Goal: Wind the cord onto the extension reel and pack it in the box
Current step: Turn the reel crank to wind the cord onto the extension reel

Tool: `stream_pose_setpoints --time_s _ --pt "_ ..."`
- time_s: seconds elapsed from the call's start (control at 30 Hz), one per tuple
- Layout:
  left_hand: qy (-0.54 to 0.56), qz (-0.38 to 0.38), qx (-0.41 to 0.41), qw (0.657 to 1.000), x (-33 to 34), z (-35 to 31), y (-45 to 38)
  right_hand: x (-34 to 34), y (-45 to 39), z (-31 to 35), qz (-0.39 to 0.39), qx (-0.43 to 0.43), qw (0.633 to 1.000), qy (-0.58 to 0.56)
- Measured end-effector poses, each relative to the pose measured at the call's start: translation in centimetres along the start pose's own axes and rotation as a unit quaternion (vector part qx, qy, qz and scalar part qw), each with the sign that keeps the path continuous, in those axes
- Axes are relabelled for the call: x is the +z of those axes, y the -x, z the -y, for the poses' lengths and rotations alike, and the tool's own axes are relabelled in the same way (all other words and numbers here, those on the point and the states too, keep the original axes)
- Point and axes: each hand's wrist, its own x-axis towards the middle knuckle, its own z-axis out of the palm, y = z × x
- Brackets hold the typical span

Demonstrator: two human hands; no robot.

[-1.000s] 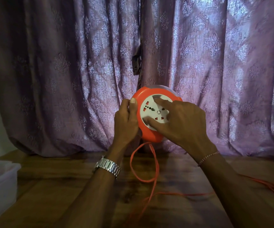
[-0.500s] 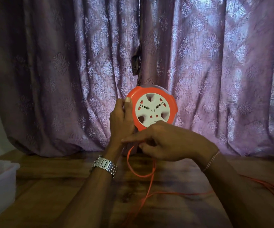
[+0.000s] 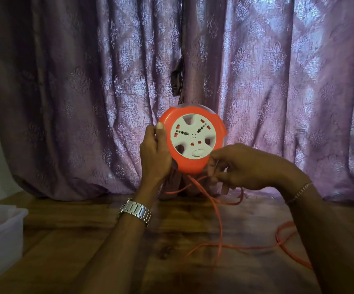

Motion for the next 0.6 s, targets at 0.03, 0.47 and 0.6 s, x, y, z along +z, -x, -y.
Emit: stream_pose_setpoints --time_s 0.03,0.47,0.6 --pt "0.004 -0.001 -0.002 1.0 0.0 -0.1 0.0 0.0 0.0 -0.6 -0.01 0.024 0.999 -0.037" --pt "0.032 -0.021 -0.021 0.999 -0.1 -0.6 0.0 1.4 -1.6 -4.0 0.01 0.017 0.991 0.133" --pt "0.035 -0.014 -0.021 0.999 0.0 -0.5 0.1 2.1 -2.0 -4.1 0.042 0.015 0.993 0.105"
